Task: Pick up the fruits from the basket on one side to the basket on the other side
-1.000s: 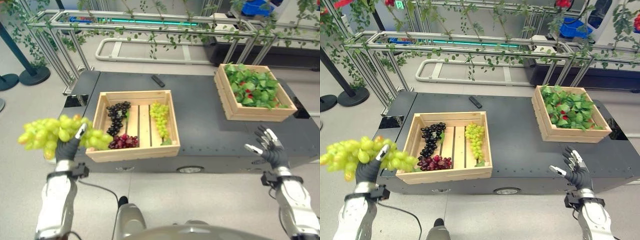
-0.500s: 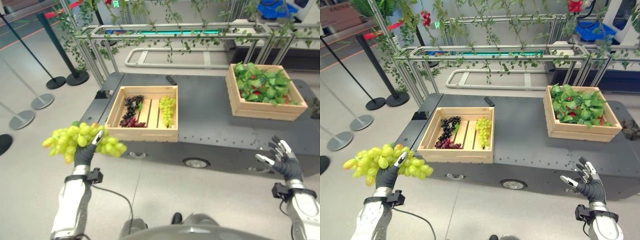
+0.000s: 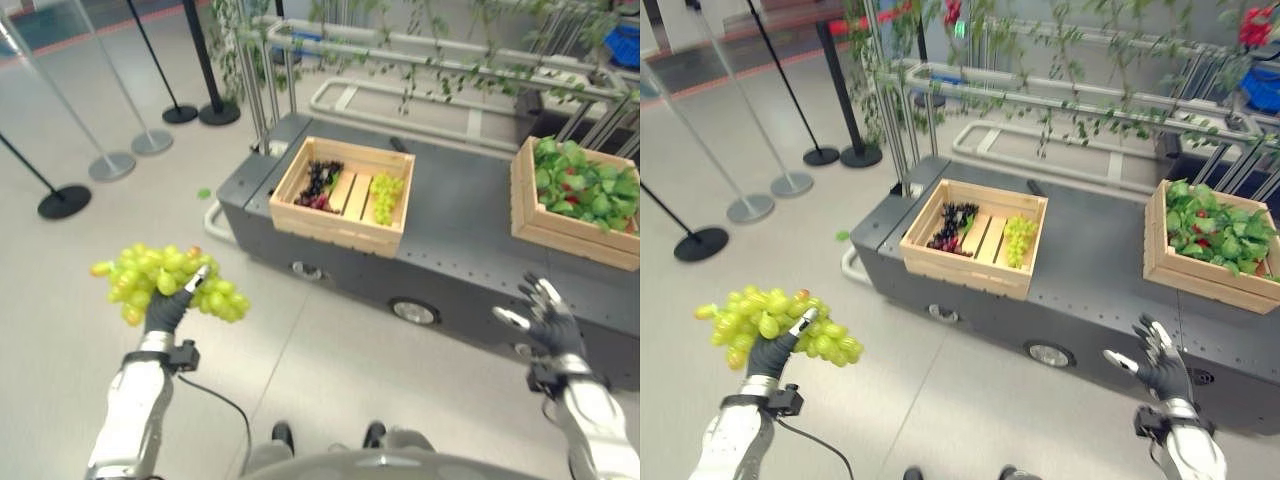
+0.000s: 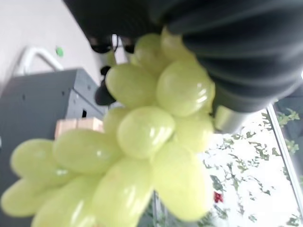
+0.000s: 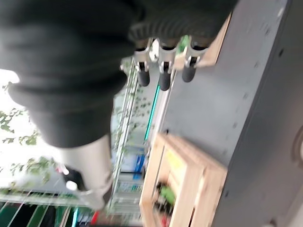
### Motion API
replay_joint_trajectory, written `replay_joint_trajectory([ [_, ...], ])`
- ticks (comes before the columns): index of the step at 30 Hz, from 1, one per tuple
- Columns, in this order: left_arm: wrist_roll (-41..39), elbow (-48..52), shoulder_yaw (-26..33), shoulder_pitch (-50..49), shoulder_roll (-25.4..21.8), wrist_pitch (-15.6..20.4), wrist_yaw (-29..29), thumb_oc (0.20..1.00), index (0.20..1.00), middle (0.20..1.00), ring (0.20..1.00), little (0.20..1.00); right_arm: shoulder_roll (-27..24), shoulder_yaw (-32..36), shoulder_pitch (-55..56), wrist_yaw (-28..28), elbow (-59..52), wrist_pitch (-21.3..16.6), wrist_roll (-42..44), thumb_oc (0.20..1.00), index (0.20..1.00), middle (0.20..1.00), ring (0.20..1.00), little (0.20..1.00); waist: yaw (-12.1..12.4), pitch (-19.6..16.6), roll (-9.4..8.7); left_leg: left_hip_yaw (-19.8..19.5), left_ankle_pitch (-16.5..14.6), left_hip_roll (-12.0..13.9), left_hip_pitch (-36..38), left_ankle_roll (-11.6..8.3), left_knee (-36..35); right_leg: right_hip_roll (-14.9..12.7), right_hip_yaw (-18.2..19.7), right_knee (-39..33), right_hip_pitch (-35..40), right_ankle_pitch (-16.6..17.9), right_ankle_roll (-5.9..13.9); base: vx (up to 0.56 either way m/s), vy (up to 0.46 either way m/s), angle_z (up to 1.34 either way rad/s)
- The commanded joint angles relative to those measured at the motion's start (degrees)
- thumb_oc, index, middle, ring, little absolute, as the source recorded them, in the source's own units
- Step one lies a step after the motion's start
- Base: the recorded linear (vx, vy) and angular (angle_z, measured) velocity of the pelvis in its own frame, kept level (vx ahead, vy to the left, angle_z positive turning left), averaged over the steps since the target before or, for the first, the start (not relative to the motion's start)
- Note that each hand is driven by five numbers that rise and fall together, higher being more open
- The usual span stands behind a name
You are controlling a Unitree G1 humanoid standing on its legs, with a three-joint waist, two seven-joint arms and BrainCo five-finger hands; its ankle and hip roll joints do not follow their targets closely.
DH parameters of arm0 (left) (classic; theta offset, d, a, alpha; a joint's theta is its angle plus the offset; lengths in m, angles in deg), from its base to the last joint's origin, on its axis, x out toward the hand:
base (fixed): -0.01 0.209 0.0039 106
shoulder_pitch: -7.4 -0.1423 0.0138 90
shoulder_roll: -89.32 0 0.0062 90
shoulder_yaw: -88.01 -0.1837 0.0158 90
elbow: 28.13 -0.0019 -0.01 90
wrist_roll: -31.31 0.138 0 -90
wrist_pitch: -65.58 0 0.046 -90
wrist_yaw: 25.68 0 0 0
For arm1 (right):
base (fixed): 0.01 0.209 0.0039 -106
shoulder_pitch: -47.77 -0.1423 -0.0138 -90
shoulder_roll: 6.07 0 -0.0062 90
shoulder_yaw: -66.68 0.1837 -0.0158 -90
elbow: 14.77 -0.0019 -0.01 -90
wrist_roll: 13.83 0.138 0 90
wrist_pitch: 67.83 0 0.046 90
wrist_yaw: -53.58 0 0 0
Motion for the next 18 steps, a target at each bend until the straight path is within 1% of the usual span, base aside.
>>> replay_joint_trajectory([
  [1,3.56,5.87,5.52,1.40,-3.90,5.57,1.52,0.200,0.200,0.200,0.200,0.200,-0.19,-2.42,-3.39,0.96,-1.36,-2.41,-1.19,1.000,1.000,1.000,1.000,1.000,1.55,-2.00,-0.85,-1.82,-6.38,-2.66,2.88,1.56,-0.29,-4.38,-0.95,0.66,2.81,3.06,7.60,0.04,0.276,0.43],
  [3,4.28,5.50,5.33,2.03,-4.24,5.59,2.50,0.200,0.200,0.200,0.200,0.200,0.75,-4.01,-4.27,0.68,-1.04,-2.64,-1.57,1.000,1.000,1.000,1.000,1.000,2.45,-2.15,-0.63,-3.88,-6.04,-3.64,3.07,2.35,-0.60,-6.27,-1.11,7.15,1.16,4.56,8.00,0.06,0.312,0.51],
  [5,4.25,5.07,4.90,2.44,-4.36,5.79,3.17,0.200,0.200,0.200,0.200,0.200,1.26,-5.28,-4.31,0.62,-1.72,-2.94,-2.08,1.000,1.000,1.000,1.000,1.000,3.18,-1.78,-0.11,-6.95,-6.13,-4.78,4.05,3.44,-0.75,-6.61,1.44,14.36,-0.58,5.42,7.78,0.09,0.321,0.80],
  [6,4.46,4.73,4.74,2.50,-4.54,5.89,3.51,0.200,0.200,0.200,0.200,0.200,1.38,-5.80,-4.42,0.64,-1.98,-3.04,-2.13,1.000,1.000,1.000,1.000,1.000,3.42,-1.63,0.24,-8.82,-5.66,-5.23,4.40,4.06,-1.19,-6.10,3.05,17.59,-2.69,5.51,7.14,0.10,0.275,1.05],
  [7,4.69,4.13,4.20,3.00,-4.66,5.86,3.91,0.200,0.200,0.200,0.200,0.200,1.82,-6.41,-4.66,0.59,-1.81,-3.11,-2.04,1.000,1.000,1.000,1.000,1.000,3.67,-1.52,0.45,-11.06,-5.40,-5.80,5.07,4.44,-1.69,-3.60,5.54,19.47,-4.05,4.07,6.73,0.09,0.203,1.33],
  [8,4.75,3.65,3.62,3.70,-4.77,5.80,4.06,0.200,0.200,0.200,0.200,0.200,1.91,-6.50,-4.84,0.55,-1.76,-3.05,-2.25,1.000,1.000,1.000,1.000,1.000,3.01,-1.64,0.61,-13.36,-4.86,-6.11,5.90,4.39,-2.95,-0.36,8.38,19.58,-6.62,1.77,5.80,0.07,0.107,1.19],
  [9,4.76,3.61,3.60,3.78,-4.76,5.81,4.07,0.200,0.200,0.200,0.200,0.200,1.90,-6.48,-4.89,0.55,-1.74,-3.06,-2.26,1.000,1.000,1.000,1.000,1.000,2.95,-1.85,0.66,-13.43,-4.60,-6.02,5.64,4.34,-3.12,-0.28,8.25,19.40,-6.84,1.98,5.68,0.13,0.066,1.32],
  [10,4.82,3.21,2.86,5.56,-4.56,5.85,4.20,0.200,0.200,0.200,0.200,0.200,1.25,-6.36,-4.78,0.54,-1.96,-3.36,-2.49,1.000,1.000,1.000,1.000,1.000,2.23,-1.36,0.81,-17.97,-4.58,-6.79,7.06,3.91,-3.15,3.59,11.93,14.29,-11.01,-0.89,4.51,0.15,0.034,1.01],
  [11,4.63,2.99,2.61,5.81,-4.58,5.99,4.16,0.200,0.200,0.200,0.200,0.200,0.82,-6.12,-4.55,0.41,-2.18,-3.62,-2.31,1.000,1.000,1.000,1.000,1.000,1.93,-0.68,0.81,-19.74,-5.00,-7.12,7.30,3.53,-2.26,3.17,12.67,10.85,-11.63,-0.17,4.27,0.21,0.009,1.12],
  [12,4.61,2.82,2.37,6.68,-4.63,6.27,4.49,0.200,0.200,0.200,0.200,0.200,0.63,-6.06,-4.77,0.20,-2.08,-3.89,-1.83,1.000,1.000,1.000,1.000,1.000,1.82,-0.02,0.92,-22.25,-5.51,-7.61,7.08,3.29,-1.14,2.45,14.23,4.30,-12.18,1.55,4.55,0.17,-0.028,1.37],
  [13,4.45,2.53,2.18,6.78,-4.62,6.46,4.63,0.200,0.200,0.200,0.200,0.200,0.54,-6.01,-4.93,-0.17,-1.95,-4.00,-1.71,1.000,1.000,1.000,1.000,1.000,1.56,0.41,1.03,-23.86,-5.92,-7.92,6.79,3.22,-0.50,2.25,15.18,-0.44,-12.03,3.07,5.08,0.21,-0.050,1.76],
  [14,3.94,2.16,1.86,7.36,-4.54,6.68,4.99,0.200,0.200,0.200,0.200,0.200,0.53,-6.04,-5.62,-0.52,-1.50,-3.92,-1.30,1.000,1.000,1.000,1.000,1.000,0.79,0.45,1.20,-27.21,-6.06,-8.62,6.63,3.29,-0.01,3.71,19.95,-4.83,-13.10,4.47,5.86,0.14,-0.021,1.61],
  [15,3.93,2.13,1.87,7.43,-4.53,6.70,5.00,0.200,0.200,0.200,0.200,0.200,0.51,-6.05,-5.72,-0.52,-1.42,-3.95,-1.28,1.000,1.000,1.000,1.000,1.000,0.61,0.38,1.12,-27.38,-5.85,-8.77,6.36,3.28,0.03,3.53,19.82,-5.35,-13.05,4.92,5.91,0.28,-0.067,1.46],
  [16,3.42,1.47,1.44,8.16,-4.29,6.92,5.17,0.200,0.200,0.200,0.200,0.200,-0.17,-6.06,-5.94,-0.81,-1.69,-3.81,-1.58,1.000,1.000,1.000,1.000,1.000,-0.14,0.44,1.36,-31.95,-6.67,-9.21,7.06,2.87,0.49,5.23,26.81,-8.95,-13.86,6.21,7.28,0.29,-0.096,1.27],
  [17,3.39,1.15,1.01,8.63,-4.28,7.00,5.16,0.200,0.200,0.200,0.200,0.200,-0.59,-6.15,-6.10,-0.73,-1.86,-3.67,-1.57,1.000,1.000,1.000,1.000,1.000,-0.29,0.45,1.18,-33.91,-7.23,-9.34,7.41,2.65,0.93,5.54,28.51,-9.92,-13.95,7.02,7.63,0.36,-0.154,1.86],
  [18,3.50,0.83,0.57,8.94,-4.39,6.92,5.11,0.200,0.200,0.200,0.200,0.200,-0.85,-5.90,-6.12,-0.47,-2.26,-3.63,-1.45,1.000,1.000,1.000,1.000,1.000,-0.72,0.34,0.62,-36.07,-7.35,-9.83,7.57,2.31,1.08,5.25,29.00,-10.43,-13.69,7.91,8.01,0.16,-0.100,1.87],
])
